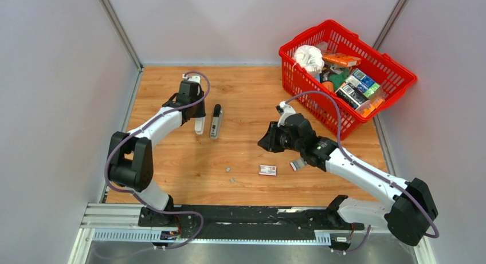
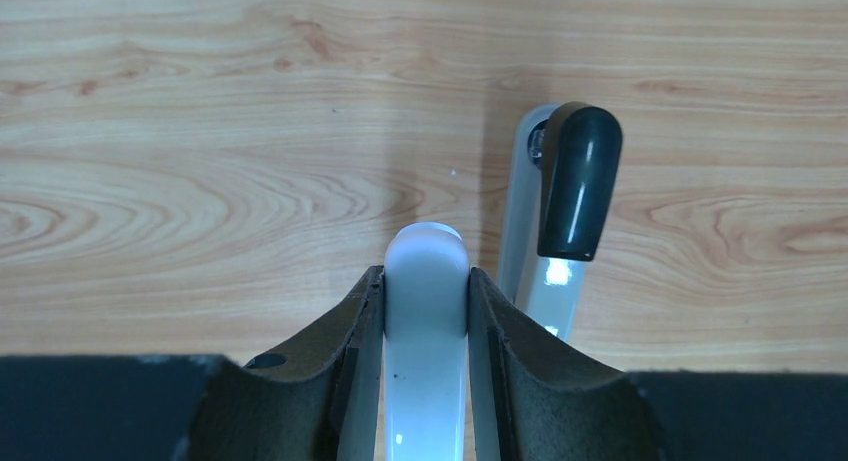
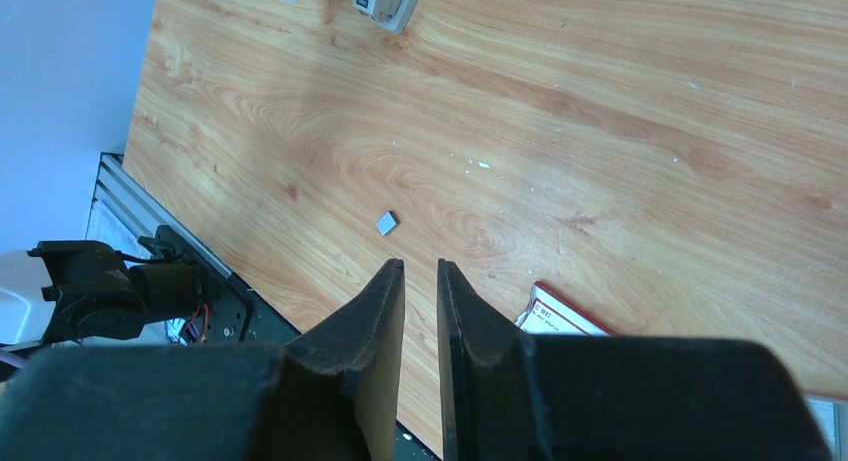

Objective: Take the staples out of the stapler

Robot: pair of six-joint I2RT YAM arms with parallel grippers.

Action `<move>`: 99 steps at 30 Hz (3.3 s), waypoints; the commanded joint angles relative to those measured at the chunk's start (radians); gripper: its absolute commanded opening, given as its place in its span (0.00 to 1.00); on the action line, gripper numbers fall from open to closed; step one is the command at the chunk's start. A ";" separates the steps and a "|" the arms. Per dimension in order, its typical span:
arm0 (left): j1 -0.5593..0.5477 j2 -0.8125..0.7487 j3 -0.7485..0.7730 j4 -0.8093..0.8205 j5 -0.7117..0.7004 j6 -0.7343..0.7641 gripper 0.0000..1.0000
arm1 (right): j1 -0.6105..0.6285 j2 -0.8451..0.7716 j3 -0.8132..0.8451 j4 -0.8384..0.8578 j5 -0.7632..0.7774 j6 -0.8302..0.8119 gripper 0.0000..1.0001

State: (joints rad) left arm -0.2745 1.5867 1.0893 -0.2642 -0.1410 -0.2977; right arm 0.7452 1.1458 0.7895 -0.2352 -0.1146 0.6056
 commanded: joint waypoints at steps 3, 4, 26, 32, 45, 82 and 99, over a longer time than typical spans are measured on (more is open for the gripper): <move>0.012 0.087 0.052 0.046 0.011 -0.021 0.00 | 0.005 -0.021 -0.009 0.023 -0.020 -0.013 0.20; 0.015 0.105 0.050 0.054 0.009 -0.021 0.00 | 0.005 -0.021 -0.010 0.025 -0.020 -0.013 0.21; 0.015 0.276 -0.052 0.080 0.115 -0.095 0.00 | 0.005 0.019 -0.036 0.074 -0.042 0.025 0.21; 0.017 0.225 -0.031 0.037 0.100 -0.080 0.23 | 0.005 0.006 -0.033 0.062 -0.028 0.028 0.31; 0.015 0.085 -0.017 -0.001 0.113 -0.060 0.38 | 0.006 -0.026 -0.035 0.039 -0.014 0.039 0.50; -0.184 -0.484 -0.178 -0.110 0.314 -0.116 0.77 | 0.003 -0.110 0.054 -0.366 0.320 -0.141 0.74; -0.278 -0.521 -0.232 -0.086 0.432 -0.083 0.77 | -0.161 0.043 0.059 -0.420 0.434 -0.018 0.59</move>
State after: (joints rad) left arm -0.5476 1.0779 0.8635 -0.3832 0.2543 -0.4015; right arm 0.5980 1.1332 0.8074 -0.6914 0.2729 0.5392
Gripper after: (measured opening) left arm 0.770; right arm 0.642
